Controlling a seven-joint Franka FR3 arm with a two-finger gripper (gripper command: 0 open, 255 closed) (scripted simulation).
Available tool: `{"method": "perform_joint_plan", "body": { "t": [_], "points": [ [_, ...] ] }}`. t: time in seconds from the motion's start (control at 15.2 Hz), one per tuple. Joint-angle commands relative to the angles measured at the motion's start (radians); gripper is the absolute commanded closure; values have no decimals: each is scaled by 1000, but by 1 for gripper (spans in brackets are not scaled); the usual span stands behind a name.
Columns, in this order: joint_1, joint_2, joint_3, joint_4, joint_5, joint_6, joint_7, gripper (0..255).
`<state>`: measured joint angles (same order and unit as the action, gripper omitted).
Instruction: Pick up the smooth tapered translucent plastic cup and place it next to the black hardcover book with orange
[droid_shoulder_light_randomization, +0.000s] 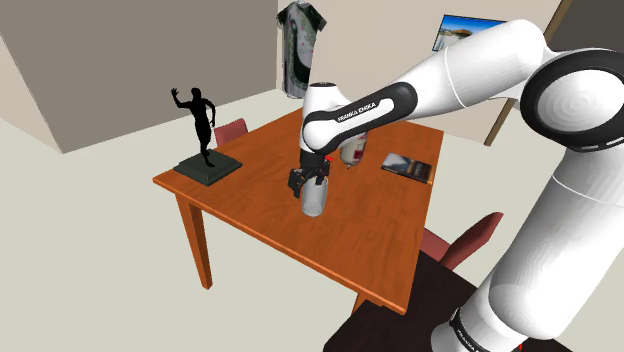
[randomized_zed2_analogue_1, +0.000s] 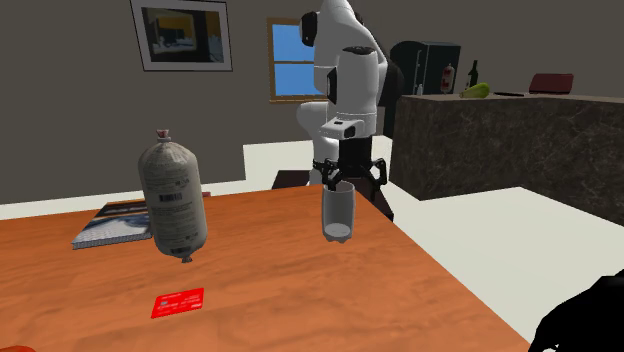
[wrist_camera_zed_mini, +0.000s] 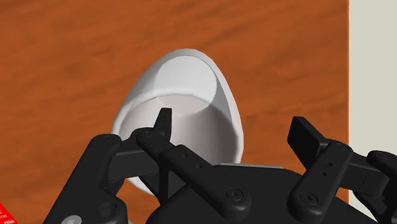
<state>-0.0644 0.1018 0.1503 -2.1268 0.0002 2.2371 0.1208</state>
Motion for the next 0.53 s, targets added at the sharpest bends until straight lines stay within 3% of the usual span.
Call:
{"method": "perform_joint_plan", "body": {
  "t": [0.0, 0.07, 0.46],
  "points": [
    [0, 0, 0, -1, 0, 0, 0, 0],
    [0, 0, 0, -1, 0, 0, 0, 255],
    [0, 0, 0, -1, 0, 0, 0, 255]
  ]
}}
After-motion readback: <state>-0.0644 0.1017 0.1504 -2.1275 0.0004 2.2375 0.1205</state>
